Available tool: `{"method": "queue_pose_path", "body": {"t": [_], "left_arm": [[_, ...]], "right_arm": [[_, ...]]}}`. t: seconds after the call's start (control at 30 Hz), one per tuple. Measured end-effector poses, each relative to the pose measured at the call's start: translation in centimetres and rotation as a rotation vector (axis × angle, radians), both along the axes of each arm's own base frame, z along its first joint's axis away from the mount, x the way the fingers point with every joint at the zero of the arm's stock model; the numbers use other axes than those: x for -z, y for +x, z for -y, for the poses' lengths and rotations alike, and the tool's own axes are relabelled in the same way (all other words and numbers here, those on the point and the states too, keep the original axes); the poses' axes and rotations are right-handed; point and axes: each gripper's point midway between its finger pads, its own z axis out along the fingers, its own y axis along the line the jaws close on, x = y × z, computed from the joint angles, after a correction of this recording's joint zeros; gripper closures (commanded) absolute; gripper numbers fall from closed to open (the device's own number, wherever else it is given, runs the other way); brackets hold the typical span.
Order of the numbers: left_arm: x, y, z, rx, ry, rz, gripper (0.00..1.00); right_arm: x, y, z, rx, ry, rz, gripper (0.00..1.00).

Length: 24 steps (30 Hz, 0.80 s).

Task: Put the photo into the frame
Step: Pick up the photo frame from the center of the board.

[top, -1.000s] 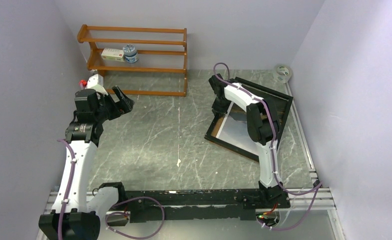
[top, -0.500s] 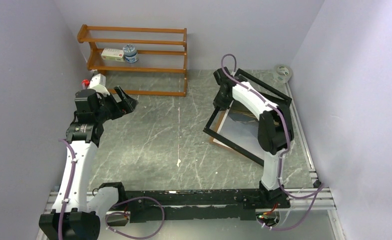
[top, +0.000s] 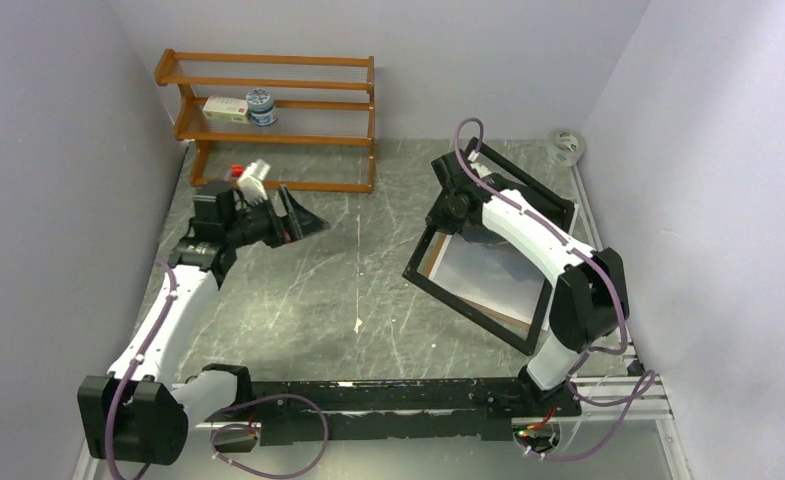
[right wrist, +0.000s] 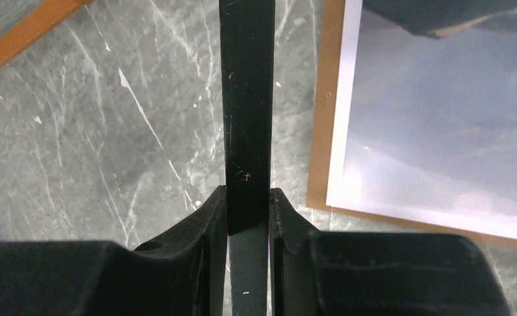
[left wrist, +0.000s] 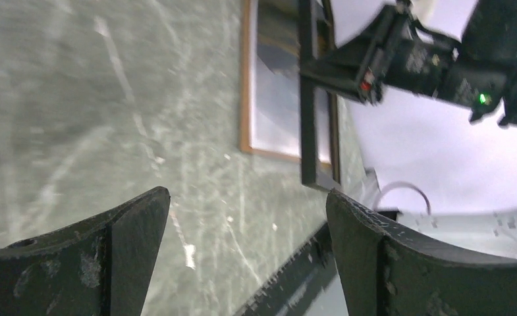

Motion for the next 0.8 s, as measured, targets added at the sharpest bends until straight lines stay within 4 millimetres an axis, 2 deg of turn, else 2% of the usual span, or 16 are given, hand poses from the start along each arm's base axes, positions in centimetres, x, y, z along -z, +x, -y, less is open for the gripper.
{"method": "queue_pose_path", "body": {"t": [0.27, 0.4, 0.6, 0.73, 0.8], "left_arm": [[1.8, -3.8, 10.1, 0.322, -0.045, -0.046, 0.08], [4.1, -5.1, 14.2, 0.437, -0.041, -0.107, 0.12], [7.2, -5.5, 18.8, 0.509, 0.026, -0.184, 0.2], [7.4, -5.8, 20.4, 0.532, 0.033, -0.189, 0.34], [7.4, -5.9, 21.0, 0.538, 0.02, -0.195, 0.45]], "right_arm": [[-0.7, -2.2, -0.3, -0.023, 0.068, 0.016, 0.98], [-1.3, -3.1, -1.1, -0.055, 0.116, 0.021, 0.98], [-2.4, -3.6, -2.0, -0.086, 0.173, 0.032, 0.97], [-3.4, -3.9, -2.3, -0.101, 0.205, 0.048, 0.96], [-3.9, -4.0, -2.5, -0.108, 0.221, 0.059, 0.96]]}}
